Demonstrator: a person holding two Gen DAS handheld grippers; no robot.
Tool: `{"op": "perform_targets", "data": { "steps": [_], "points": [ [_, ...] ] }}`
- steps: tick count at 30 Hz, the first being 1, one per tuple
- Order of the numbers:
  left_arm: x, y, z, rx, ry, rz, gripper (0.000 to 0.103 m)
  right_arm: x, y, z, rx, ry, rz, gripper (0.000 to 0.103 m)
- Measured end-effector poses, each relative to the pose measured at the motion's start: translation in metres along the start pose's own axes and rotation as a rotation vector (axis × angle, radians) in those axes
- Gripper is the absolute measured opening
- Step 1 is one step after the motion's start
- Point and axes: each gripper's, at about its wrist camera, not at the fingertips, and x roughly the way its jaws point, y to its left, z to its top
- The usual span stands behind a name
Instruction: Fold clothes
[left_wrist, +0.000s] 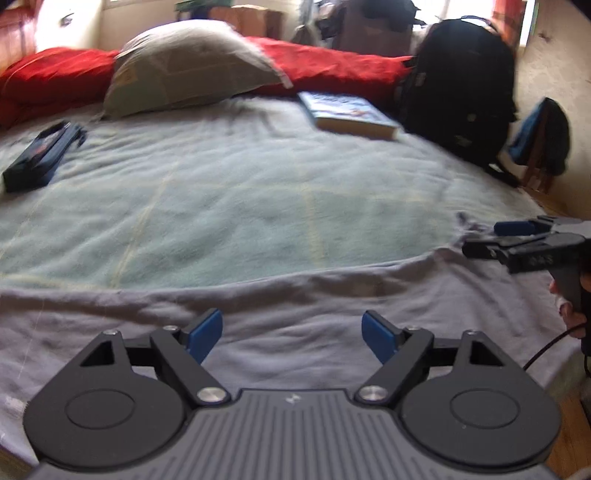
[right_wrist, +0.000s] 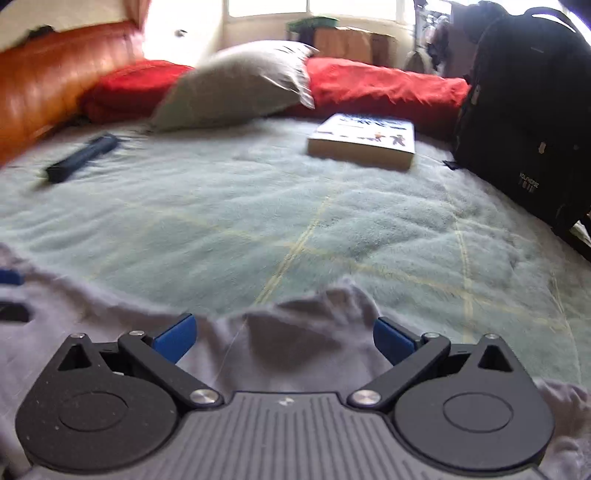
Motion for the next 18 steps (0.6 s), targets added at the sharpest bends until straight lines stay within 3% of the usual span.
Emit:
{"op": "perform_targets", "data": {
  "steps": [4, 8, 12, 18],
  "points": [
    [-0.001, -0.035, 0.005, 0.053, -0.004, -0.134, 0.085, -0.039, -0.011, -0.034, -0.058, 0.012, 0.019, 0.103],
    [0.025, -0.067, 0.004, 0.119, 0.043, -0.215, 0.086, -0.052, -0.037, -0.072, -0.028, 0.060, -0.030, 0.103],
    [0.057, -0.067, 0.003, 0.108, 0.052, -0.068, 0.085, -0.067, -0.059, -0.102, 0.018, 0.089, -0.085, 0.103],
    [0.035, -0.076, 0.014, 0.108, 0.028, -0.042, 0.085, -0.090, -0.054, -0.108, 0.012, 0.040, -0.099, 0.103]
  ]
}}
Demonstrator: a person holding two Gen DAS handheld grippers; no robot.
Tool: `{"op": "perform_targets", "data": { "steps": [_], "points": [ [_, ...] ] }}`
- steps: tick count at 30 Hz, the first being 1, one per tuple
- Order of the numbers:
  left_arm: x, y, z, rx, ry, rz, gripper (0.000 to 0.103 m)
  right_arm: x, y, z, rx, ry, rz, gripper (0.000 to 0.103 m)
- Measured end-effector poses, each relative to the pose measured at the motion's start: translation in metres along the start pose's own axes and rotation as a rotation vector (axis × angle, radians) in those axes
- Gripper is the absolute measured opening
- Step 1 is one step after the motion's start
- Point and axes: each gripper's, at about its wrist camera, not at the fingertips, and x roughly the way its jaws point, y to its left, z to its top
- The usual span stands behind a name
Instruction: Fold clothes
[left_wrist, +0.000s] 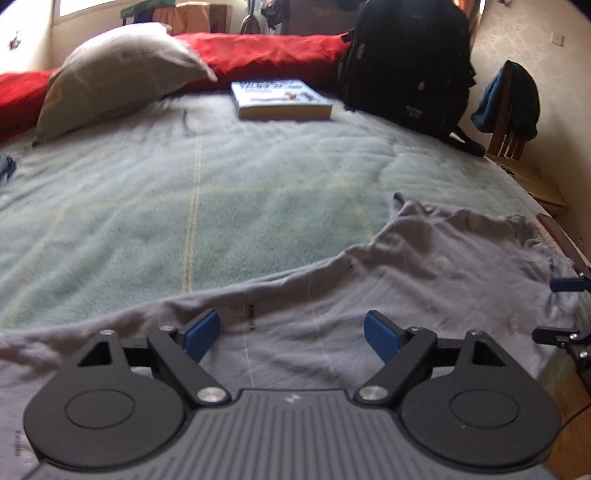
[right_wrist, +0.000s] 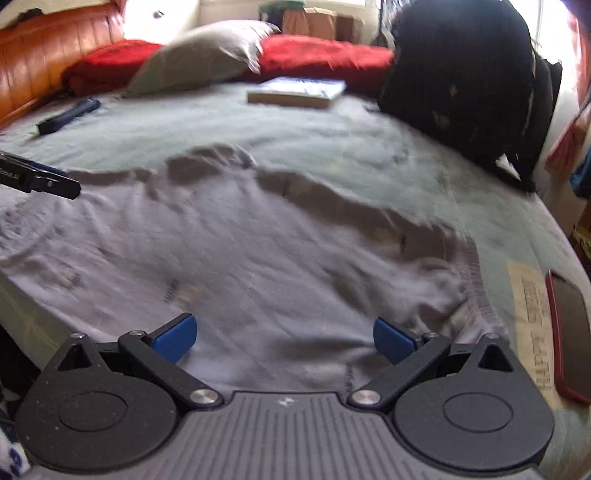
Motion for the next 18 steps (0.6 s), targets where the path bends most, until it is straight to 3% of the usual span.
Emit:
{"op": "perform_targets", "data": {
  "steps": [3, 6, 11, 15, 18],
  "points": [
    [-0.020, -0.012, 0.000, 0.004, -0.015, -0.042, 0.087, 0.002, 0.009, 0.007, -0.005, -0.034, 0.039, 0.103],
    [-0.030, -0.028, -0.006, 0.004, -0.028, -0.076, 0.090, 0.012, 0.002, -0.006, 0.045, 0.006, 0.032, 0.103],
    [-0.027, -0.051, -0.022, 0.054, -0.033, -0.017, 0.090, -0.009, -0.027, -0.033, 0.148, -0.024, 0.074, 0.103],
    [-0.034, -0.067, -0.032, 0.129, -0.062, 0.013, 0.094, -0.023, -0.050, -0.028, 0.287, -0.099, 0.117, 0.103],
    [-0.035, -0.070, -0.035, 0.124, -0.053, 0.017, 0.095, -0.016, -0.058, -0.014, 0.314, -0.135, 0.101, 0.103]
  ]
}}
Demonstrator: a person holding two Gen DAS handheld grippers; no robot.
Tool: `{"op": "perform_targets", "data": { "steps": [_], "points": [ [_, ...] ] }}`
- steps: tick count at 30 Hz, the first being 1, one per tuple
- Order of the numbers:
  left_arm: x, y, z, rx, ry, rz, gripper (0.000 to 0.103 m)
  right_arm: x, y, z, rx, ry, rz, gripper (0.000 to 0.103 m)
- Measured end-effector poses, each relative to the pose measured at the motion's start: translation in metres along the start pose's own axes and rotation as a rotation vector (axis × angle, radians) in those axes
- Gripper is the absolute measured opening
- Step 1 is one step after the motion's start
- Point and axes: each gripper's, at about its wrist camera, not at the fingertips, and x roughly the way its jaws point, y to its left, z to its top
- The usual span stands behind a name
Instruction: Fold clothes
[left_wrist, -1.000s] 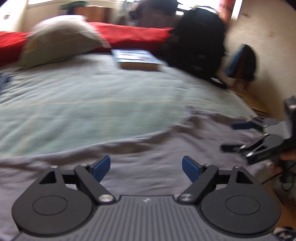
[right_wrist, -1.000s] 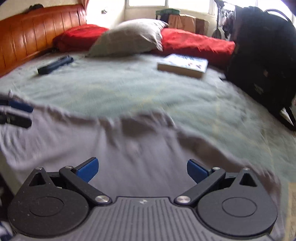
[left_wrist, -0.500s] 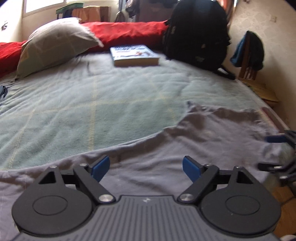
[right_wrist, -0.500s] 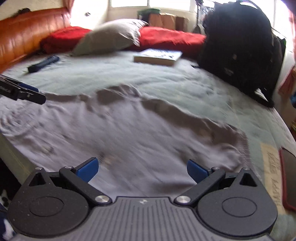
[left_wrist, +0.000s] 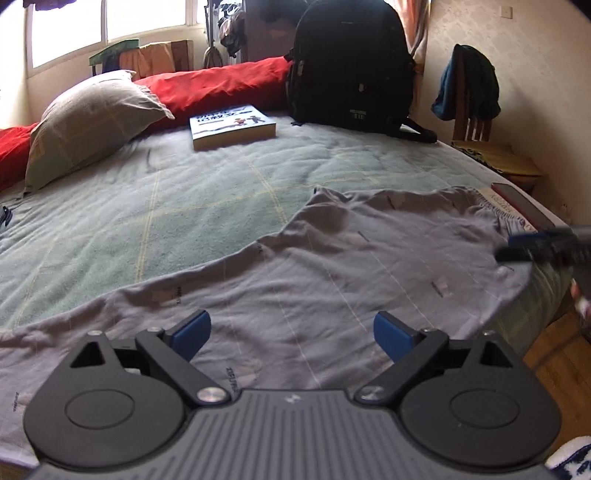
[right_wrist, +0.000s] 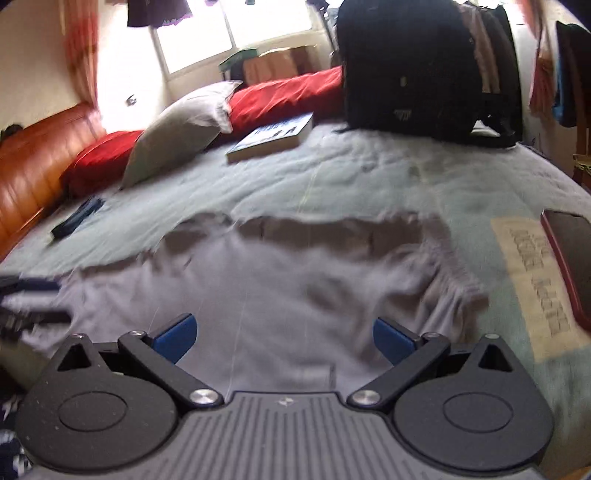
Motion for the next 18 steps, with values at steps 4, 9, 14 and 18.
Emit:
{"op": "perform_targets", "data": {
  "steps": [4, 9, 14, 18],
  "points": [
    [0.002, 0.002, -0.003, -0.027, 0.024, 0.003, 0.095, 0.022, -0.008, 0.001, 0.000, 0.061, -0.095, 0.103],
    [0.002, 0.015, -0.009, -0.093, 0.035, 0.010, 0.095, 0.003, -0.019, -0.023, -0.051, 0.103, -0.140, 0.103],
    [0.001, 0.016, -0.008, -0.107, 0.025, 0.001, 0.095, -0.021, -0.014, -0.011, -0.009, 0.021, -0.101, 0.103],
    [-0.002, 0.013, -0.008, -0.103, 0.016, -0.013, 0.095, -0.010, -0.012, -0.002, 0.009, 0.025, -0.087, 0.103]
  ]
}}
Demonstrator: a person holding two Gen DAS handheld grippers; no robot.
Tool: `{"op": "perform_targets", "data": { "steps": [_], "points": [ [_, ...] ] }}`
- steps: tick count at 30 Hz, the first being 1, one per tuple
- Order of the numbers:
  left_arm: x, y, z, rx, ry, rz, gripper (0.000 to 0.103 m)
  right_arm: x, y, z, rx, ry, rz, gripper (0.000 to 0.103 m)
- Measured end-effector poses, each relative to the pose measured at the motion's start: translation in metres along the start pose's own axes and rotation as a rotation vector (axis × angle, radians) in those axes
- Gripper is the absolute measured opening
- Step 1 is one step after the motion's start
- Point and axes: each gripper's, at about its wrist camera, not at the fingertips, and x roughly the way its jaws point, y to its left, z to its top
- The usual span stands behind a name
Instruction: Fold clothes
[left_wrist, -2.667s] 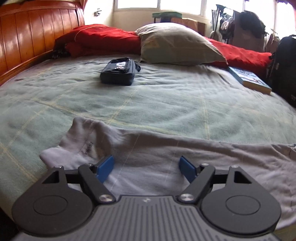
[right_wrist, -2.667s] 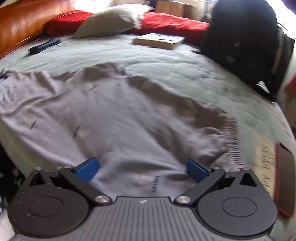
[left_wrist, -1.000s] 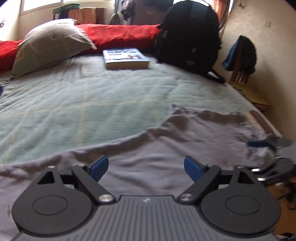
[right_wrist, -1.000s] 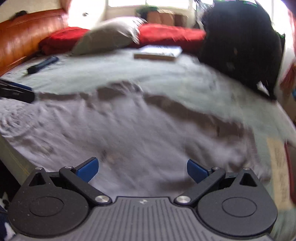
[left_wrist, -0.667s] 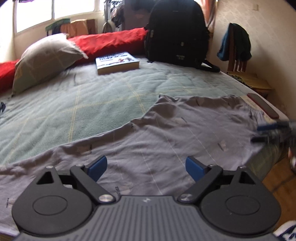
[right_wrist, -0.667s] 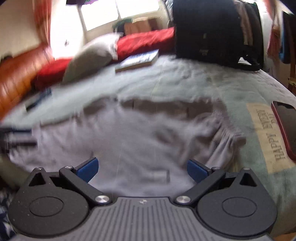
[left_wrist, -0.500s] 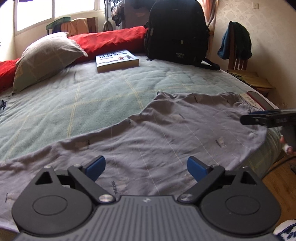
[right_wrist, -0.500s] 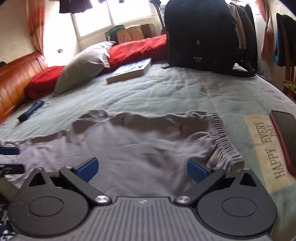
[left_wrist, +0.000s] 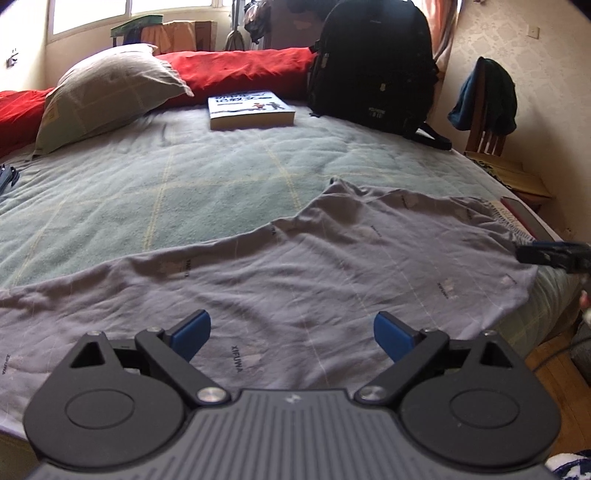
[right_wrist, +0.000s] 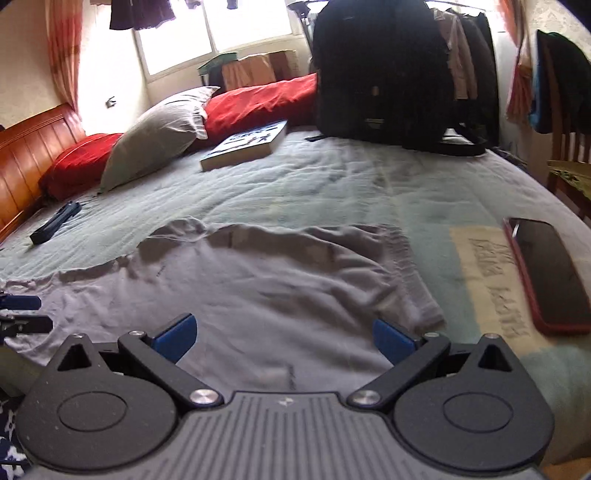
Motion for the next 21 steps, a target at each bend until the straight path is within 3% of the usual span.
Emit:
{"op": "perform_targets", "data": {
  "steps": [4, 10, 14, 18, 21],
  "points": [
    [-0.002, -0.002, -0.001, -0.001, 0.004, -0.014, 0.095, 0.027, -0.003, -0.004, 0.019, 0.086, -0.052, 0.103],
    [-0.005, -0.003, 0.003, 0.008, -0.012, 0.001, 0.095, 0.025, 0.007, 0.032, 0.022, 0.006, 0.021, 0.103],
    [-0.007, -0.002, 0.004, 0.010, -0.015, 0.013, 0.095, 0.060, 0.015, 0.064, 0.007, 0.008, 0.073, 0.103],
    [-0.004, 0.002, 0.004, -0.011, -0.009, 0.012, 0.095, 0.108, 0.003, 0.071, 0.046, 0.064, 0.055, 0.103],
    [-0.001, 0.003, 0.005, -0.008, -0.003, 0.009, 0.095, 0.114, -0.008, 0.070, 0.043, 0.038, 0.021, 0.103]
  ]
}}
